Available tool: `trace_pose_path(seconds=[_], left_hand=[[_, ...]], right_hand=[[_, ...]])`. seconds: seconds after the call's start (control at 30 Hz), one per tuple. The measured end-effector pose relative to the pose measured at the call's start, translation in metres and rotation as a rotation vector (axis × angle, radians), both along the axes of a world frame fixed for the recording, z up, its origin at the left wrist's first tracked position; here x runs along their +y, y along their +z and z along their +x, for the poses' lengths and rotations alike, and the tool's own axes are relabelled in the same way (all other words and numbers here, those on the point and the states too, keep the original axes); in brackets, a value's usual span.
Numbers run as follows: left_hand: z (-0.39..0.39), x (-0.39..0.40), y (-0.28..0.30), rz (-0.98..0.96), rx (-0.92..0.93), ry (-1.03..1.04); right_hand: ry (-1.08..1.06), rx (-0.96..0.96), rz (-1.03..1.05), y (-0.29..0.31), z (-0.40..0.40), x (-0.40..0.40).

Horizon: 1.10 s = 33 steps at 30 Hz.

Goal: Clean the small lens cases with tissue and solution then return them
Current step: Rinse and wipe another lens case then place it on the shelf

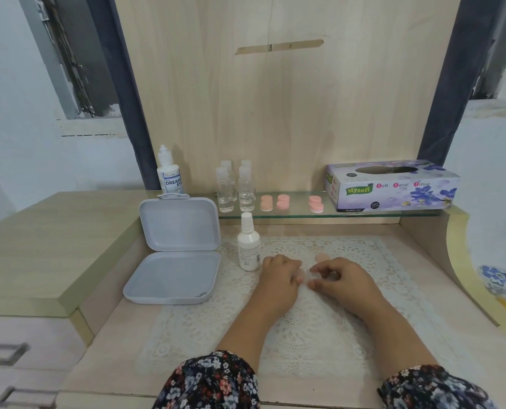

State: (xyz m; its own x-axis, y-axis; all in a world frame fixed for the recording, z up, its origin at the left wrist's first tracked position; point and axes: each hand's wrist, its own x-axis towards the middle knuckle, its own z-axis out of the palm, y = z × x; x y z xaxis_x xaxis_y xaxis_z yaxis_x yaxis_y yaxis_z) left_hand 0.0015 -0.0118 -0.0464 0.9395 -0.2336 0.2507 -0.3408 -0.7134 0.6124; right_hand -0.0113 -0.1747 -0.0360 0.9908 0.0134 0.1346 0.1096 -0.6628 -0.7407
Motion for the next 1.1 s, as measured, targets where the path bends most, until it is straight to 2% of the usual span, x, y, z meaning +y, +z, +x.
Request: trace_pose_path(seconds=[0.17,0.33,0.67,0.83,1.0,1.1], left_hand=[[-0.0045,0.0007,0.0026,-0.256,0.064,0.012],[-0.0025,0.0018,0.0009,-0.291,0.07,0.004],[-0.0024,0.0034,0.0007,-0.251,0.063,0.0],[0.0031,-0.0007,-0.0008,-0.064,-0.018,0.09],[0.0035,-0.0012,-0.003,0.035,-0.042,0.032],[0.0023,0.0003,-0.0024,0.011,-0.037,-0.033]], right_hand=[[0.001,-0.003,0.015,-0.0007,0.0002,0.0002],[0.005,0.003,-0.006,-0.001,0.0002,-0.0008],[0.006,0.0,0.006,-0.0015,0.0023,-0.0005],[0.009,0.001,0.048,-0.0031,0.0017,-0.0009],[0.01,0.002,0.036,-0.003,0.0018,-0.001],[0.017,-0.005,0.03,-0.0023,0.0021,-0.0008]])
